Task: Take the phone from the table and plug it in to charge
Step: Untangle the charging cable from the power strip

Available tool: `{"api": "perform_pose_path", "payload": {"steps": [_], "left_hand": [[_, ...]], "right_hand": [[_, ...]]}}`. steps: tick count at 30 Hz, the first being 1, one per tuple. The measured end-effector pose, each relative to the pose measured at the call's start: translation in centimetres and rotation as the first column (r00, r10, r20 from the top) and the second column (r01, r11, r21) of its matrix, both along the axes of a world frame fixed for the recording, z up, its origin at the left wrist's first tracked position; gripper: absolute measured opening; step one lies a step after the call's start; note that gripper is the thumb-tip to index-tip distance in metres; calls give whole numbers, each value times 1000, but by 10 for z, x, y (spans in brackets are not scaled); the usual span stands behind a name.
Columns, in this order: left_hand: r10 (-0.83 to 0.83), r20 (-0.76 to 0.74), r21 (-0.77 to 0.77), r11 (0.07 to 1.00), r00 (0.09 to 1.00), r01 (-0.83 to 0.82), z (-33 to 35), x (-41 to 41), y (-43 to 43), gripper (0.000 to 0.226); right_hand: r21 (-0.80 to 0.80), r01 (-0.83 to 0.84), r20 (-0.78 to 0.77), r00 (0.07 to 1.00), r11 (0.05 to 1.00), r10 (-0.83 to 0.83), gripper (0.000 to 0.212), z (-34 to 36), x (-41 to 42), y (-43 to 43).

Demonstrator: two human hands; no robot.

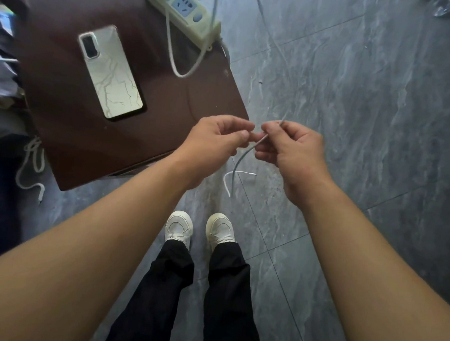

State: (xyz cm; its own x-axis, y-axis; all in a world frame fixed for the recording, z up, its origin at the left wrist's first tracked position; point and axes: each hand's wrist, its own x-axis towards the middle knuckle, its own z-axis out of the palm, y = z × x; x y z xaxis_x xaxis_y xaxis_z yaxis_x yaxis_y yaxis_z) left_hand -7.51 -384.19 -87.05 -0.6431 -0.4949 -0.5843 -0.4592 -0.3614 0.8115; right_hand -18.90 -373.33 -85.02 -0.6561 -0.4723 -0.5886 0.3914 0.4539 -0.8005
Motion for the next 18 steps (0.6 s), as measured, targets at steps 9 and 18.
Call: {"api": "perform_pose_path", "payload": {"steps": [9,18], "left_hand": [[-52,9,62,997,999,52,-5,3,9,13],[-152,24,59,987,988,151,-4,-3,3,15]], "right_hand": [[-67,212,217,957,975,-194,17,7,-20,-7],[82,28,176,984,996,-42,13,-6,-5,-2]]}}
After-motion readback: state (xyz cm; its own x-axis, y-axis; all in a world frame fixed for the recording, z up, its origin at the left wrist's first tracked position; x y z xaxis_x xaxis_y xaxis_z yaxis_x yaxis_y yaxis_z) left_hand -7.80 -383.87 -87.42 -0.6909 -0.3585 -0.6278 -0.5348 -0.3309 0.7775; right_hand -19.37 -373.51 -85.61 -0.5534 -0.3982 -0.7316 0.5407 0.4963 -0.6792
